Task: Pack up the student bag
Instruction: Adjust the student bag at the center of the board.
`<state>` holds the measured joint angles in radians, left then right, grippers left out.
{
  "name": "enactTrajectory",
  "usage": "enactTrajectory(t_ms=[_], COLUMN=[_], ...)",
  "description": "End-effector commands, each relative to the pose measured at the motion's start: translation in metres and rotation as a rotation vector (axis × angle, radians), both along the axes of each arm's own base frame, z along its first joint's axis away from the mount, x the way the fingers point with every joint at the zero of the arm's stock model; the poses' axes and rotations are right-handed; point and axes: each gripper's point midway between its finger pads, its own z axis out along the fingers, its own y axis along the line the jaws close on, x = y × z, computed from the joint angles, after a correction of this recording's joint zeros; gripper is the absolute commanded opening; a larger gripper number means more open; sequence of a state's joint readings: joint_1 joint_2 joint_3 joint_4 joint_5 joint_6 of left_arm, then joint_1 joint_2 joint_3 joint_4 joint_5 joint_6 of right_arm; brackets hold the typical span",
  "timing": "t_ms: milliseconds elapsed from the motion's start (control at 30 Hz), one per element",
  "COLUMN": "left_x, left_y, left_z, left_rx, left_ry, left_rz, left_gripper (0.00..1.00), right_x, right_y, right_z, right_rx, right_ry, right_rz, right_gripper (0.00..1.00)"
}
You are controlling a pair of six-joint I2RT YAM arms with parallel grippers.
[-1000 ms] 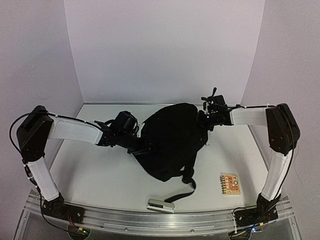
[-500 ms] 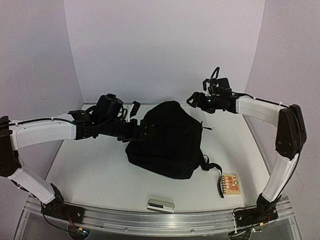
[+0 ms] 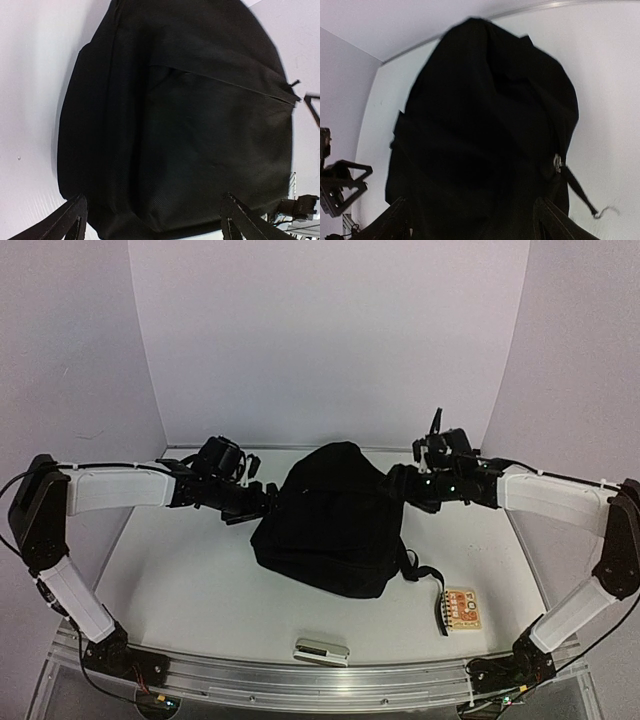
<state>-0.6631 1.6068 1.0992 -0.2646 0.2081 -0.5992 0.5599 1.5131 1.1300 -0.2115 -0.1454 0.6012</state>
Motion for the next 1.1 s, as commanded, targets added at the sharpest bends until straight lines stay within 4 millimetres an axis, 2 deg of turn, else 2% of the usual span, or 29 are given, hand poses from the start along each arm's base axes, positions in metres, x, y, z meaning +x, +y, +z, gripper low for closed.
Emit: enactTrajectory(t_ms=[0,33,100,200,267,300,400,500,633,767,800,933,1000,1067], left_x=[0.026,0.028,0.029,0.029,0.025,0.022,0.011,-0.008,-0.044,-0.082,-0.088,-0.09,-0.088,-0.086], left_y=[-0.02,-0.022,-0.027,-0.033,-0.037,-0.039,-0.042,-0.044,-0.065,-0.098,-0.102,-0.087,-0.073,-0.056], left_z=[0.012,0.008,-0.001,-0.02,-0.029,-0.032,-0.039,-0.041,-0.029,-0.018,-0.016,-0.003,0.015,0.029], left_rx=[-0.053,-0.052,-0.05,-0.036,-0.041,-0.051,-0.075,-0.088,-0.133,-0.171,-0.175,-0.184,-0.186,-0.178], left_ry=[-0.067,-0.061,-0.047,-0.006,0.018,0.03,0.059,0.069,0.059,0.056,0.063,0.054,0.015,-0.015], left_rz=[-0.035,-0.04,-0.06,-0.09,-0.114,-0.127,-0.153,-0.178,-0.239,-0.31,-0.308,-0.221,-0.165,-0.106], left_gripper=[0.89,0.85,0.69,0.47,0.36,0.27,0.11,0.05,0.01,0.01,0.03,0.24,0.42,0.59], right_x=[-0.034,-0.041,-0.05,-0.055,-0.054,-0.051,-0.034,-0.014,0.017,0.047,0.053,0.061,0.056,0.048], right_y=[-0.007,-0.007,-0.005,0.004,0.006,0.007,0.006,0.009,0.015,0.01,0.009,0.005,0.001,-0.002], right_z=[-0.03,-0.039,-0.05,-0.059,-0.061,-0.06,-0.056,-0.052,-0.049,-0.048,-0.048,-0.024,-0.007,0.011], right_rx=[-0.01,-0.014,-0.016,-0.002,0.003,-0.002,-0.048,-0.096,-0.158,-0.181,-0.184,-0.209,-0.219,-0.217], right_ry=[0.108,0.128,0.154,0.169,0.16,0.148,0.1,0.056,0.005,-0.011,-0.013,-0.051,-0.072,-0.092], right_rz=[-0.053,-0.053,-0.046,-0.007,-0.002,-0.003,-0.031,-0.039,-0.052,-0.083,-0.087,-0.081,-0.07,-0.061], right_gripper=[0.77,0.75,0.69,0.45,0.28,0.22,0.08,0.04,0.02,0.02,0.08,0.43,0.53,0.59])
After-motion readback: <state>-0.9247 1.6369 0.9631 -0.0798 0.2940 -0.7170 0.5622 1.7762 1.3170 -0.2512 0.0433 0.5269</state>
